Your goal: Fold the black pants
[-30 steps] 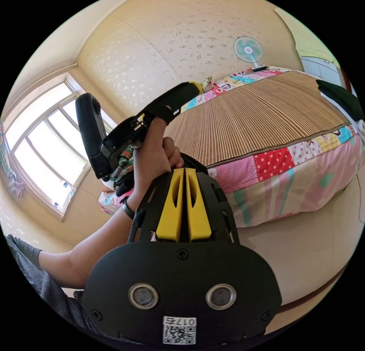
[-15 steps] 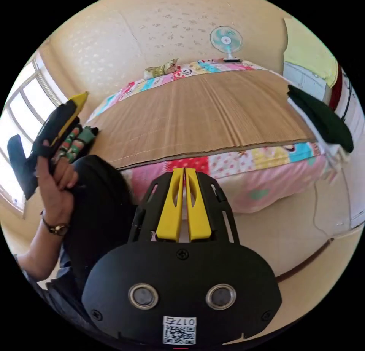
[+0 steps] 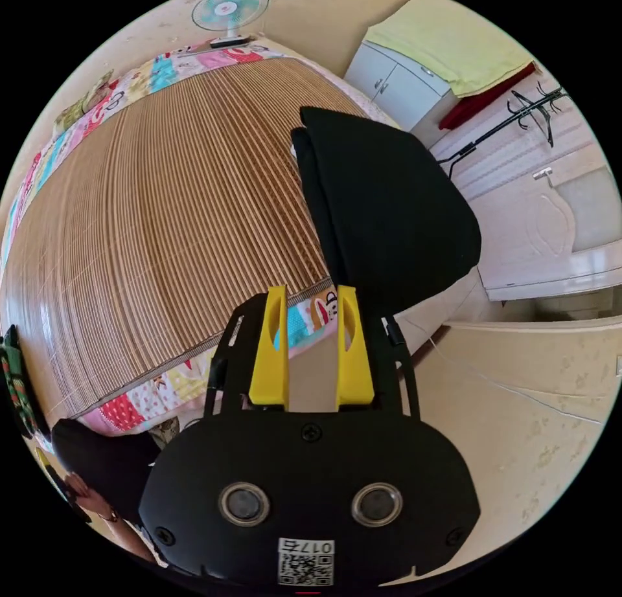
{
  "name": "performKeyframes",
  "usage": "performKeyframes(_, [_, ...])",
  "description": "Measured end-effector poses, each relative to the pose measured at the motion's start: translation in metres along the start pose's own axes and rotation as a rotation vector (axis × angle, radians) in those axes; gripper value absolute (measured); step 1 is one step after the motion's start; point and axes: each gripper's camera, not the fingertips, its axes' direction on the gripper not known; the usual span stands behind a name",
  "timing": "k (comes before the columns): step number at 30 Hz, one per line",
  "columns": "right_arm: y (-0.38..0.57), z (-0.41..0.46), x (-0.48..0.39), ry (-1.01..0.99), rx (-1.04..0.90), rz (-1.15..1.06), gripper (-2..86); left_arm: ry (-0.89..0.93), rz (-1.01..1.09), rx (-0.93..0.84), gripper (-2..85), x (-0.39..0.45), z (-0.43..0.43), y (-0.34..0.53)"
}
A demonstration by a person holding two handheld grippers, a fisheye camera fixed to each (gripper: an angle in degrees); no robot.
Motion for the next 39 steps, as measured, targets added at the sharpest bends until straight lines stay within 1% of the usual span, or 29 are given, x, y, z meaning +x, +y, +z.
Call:
performKeyframes(2, [-0.003,0.031,0.012,-0.067,-0.116,0.056,10.3,-0.002,-0.007,0.002,-1.0,0.0,-0.002,0.0])
performKeyframes(3, [-0.002,0.039,0.014,-0.093,-0.141,0.07,10.0,0.003,-0.015,0.006,-1.0,-0.002,-0.004,0.001])
performKeyframes(5, [0.005,0.083,0.026,-0.238,-0.309,0.172,8.0,0.012,-0.023,0.018,-1.0,-0.003,-0.009,0.002])
performKeyframes(6, [0.009,0.091,0.03,-0.275,-0.321,0.203,7.8,0.017,-0.023,0.027,-1.0,-0.002,-0.012,0.003])
performKeyframes(7, [0.021,0.09,0.038,-0.338,-0.242,0.242,7.4,0.019,-0.021,0.03,-1.0,-0.002,-0.013,0.003])
performKeyframes(8, [0.029,0.086,0.04,-0.352,-0.172,0.219,7.3,0.021,-0.016,0.033,-1.0,0.0,-0.015,0.003])
performKeyframes(12, [0.035,0.077,0.038,-0.256,-0.115,0.125,7.6,0.021,0.003,0.022,-1.0,0.008,-0.015,0.002])
performKeyframes(14, [0.037,0.054,0.044,-0.169,-0.008,0.107,7.9,0.018,-0.001,0.017,-1.0,0.009,-0.014,0.001])
performKeyframes(16, [0.036,0.041,0.05,-0.117,0.043,0.099,7.9,0.011,-0.009,0.008,-1.0,0.011,-0.011,-0.001])
performKeyframes(18, [0.032,0.046,0.057,-0.136,0.01,0.11,8.3,-0.006,-0.012,-0.01,-1.0,0.015,-0.006,-0.004])
performKeyframes(19, [0.027,0.062,0.061,-0.192,-0.072,0.117,10.1,-0.01,-0.01,-0.016,-1.0,0.016,-0.005,-0.004])
performKeyframes(20, [0.024,0.089,0.063,-0.27,-0.212,0.129,10.9,-0.018,-0.004,-0.029,-1.0,0.02,-0.001,-0.006])
performKeyframes(21, [0.024,0.108,0.061,-0.336,-0.309,0.123,10.8,-0.022,0.006,-0.041,-1.0,0.024,0.002,-0.007])
performKeyframes(22, [0.029,0.127,0.07,-0.469,-0.343,0.218,10.5,-0.021,0.013,-0.047,-1.0,0.026,0.003,-0.008])
performKeyframes(23, [0.039,0.126,0.087,-0.55,-0.306,0.288,10.1,-0.019,0.025,-0.056,-1.0,0.03,0.004,-0.008])
performKeyframes(25, [0.052,0.137,0.1,-0.647,-0.298,0.333,9.7,-0.022,0.037,-0.063,-1.0,0.035,0.005,-0.009])
performKeyframes(28, [0.07,0.144,0.11,-0.726,-0.259,0.343,8.3,-0.023,0.039,-0.063,-1.0,0.038,0.004,-0.009])
performKeyframes(30, [0.077,0.143,0.108,-0.73,-0.249,0.328,7.0,-0.018,0.023,-0.052,-1.0,0.037,0.001,-0.008])
performKeyframes(31, [0.079,0.139,0.103,-0.701,-0.239,0.289,6.1,-0.017,0.018,-0.049,-1.0,0.037,0.001,-0.008])
performKeyframes(33, [0.082,0.13,0.09,-0.625,-0.225,0.213,4.7,-0.014,0.0,-0.043,-1.0,0.036,-0.001,-0.007])
performKeyframes(35, [0.087,0.115,0.071,-0.507,-0.208,0.146,3.3,-0.014,-0.006,-0.041,-1.0,0.037,-0.001,-0.007])
performKeyframes(39, [0.102,0.087,0.045,-0.336,-0.16,0.105,1.9,-0.012,0.017,-0.037,-1.0,0.044,-0.004,-0.006])
